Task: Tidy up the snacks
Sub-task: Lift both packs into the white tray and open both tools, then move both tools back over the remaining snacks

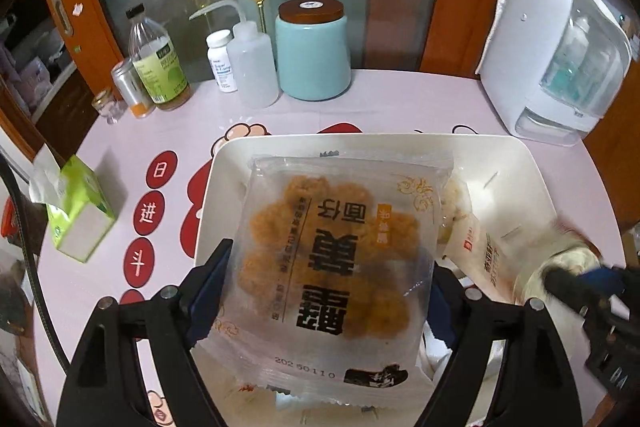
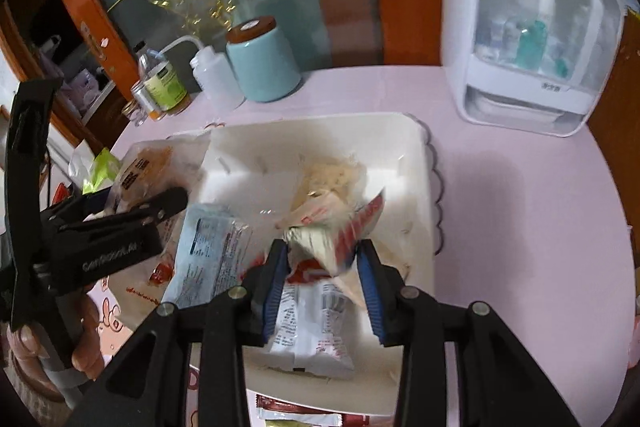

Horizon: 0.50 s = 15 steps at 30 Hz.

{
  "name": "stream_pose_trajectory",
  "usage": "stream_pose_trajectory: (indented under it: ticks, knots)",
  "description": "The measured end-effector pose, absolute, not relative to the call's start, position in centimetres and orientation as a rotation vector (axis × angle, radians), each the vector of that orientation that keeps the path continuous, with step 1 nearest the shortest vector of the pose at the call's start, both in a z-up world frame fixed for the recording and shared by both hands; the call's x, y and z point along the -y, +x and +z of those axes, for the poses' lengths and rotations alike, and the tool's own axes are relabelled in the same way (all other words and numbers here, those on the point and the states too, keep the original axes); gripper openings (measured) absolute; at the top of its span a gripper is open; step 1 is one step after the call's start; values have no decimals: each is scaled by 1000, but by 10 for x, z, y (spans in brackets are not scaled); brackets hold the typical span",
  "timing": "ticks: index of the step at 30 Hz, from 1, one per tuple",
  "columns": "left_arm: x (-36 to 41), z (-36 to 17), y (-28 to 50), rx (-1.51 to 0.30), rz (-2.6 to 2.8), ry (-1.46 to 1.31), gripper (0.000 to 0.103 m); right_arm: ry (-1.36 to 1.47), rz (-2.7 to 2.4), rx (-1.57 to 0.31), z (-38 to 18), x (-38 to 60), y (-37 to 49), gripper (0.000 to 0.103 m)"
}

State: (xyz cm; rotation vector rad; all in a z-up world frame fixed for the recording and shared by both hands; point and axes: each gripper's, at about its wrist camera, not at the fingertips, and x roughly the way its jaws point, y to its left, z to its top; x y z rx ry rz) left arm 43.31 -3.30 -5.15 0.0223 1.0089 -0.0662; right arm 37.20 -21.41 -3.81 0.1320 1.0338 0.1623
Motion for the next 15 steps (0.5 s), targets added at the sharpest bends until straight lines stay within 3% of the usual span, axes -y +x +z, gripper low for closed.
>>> stream_pose_trajectory:
  ticks: [2,6,9,15]
  knots:
    - [31,-57,435,-1016,-56,20,84,131,172,-1048,-41,209,372,39]
    - [27,-58,435,-1014,-30,24,88,146,175,-1059,-45,206,372,53]
    - [22,-47,430,-976,-45,-7,103,164,178,-1066,-45,207,371,53]
    - [20,-26,412,-951,-76,-5,103,142,179,-1048,-32,207,355,53]
